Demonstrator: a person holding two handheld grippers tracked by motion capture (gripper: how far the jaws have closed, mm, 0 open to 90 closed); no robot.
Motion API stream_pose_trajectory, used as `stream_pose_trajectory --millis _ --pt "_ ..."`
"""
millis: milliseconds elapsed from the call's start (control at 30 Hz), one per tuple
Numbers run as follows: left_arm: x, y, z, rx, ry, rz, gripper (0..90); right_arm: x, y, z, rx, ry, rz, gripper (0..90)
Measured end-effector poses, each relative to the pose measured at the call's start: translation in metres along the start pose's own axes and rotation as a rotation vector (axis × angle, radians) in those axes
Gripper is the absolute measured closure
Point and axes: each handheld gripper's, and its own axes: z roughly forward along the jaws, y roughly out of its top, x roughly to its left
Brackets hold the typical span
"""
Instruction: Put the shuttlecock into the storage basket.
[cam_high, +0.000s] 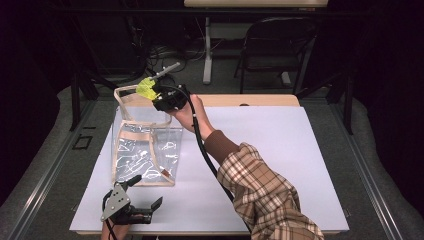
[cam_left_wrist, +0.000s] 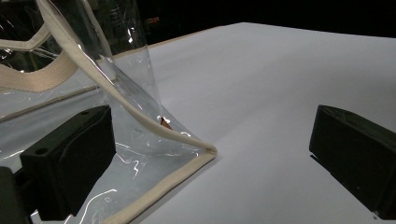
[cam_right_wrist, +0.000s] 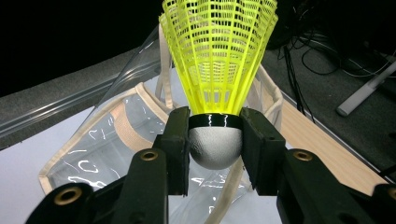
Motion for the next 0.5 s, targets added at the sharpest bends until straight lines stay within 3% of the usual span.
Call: stream_pose_trajectory --millis 500 --pt "0.000 0.000 0.000 0.000 0.000 0.002 0.3 0.001 -0.003 0.017 0.036 0.007 0.010 64.4"
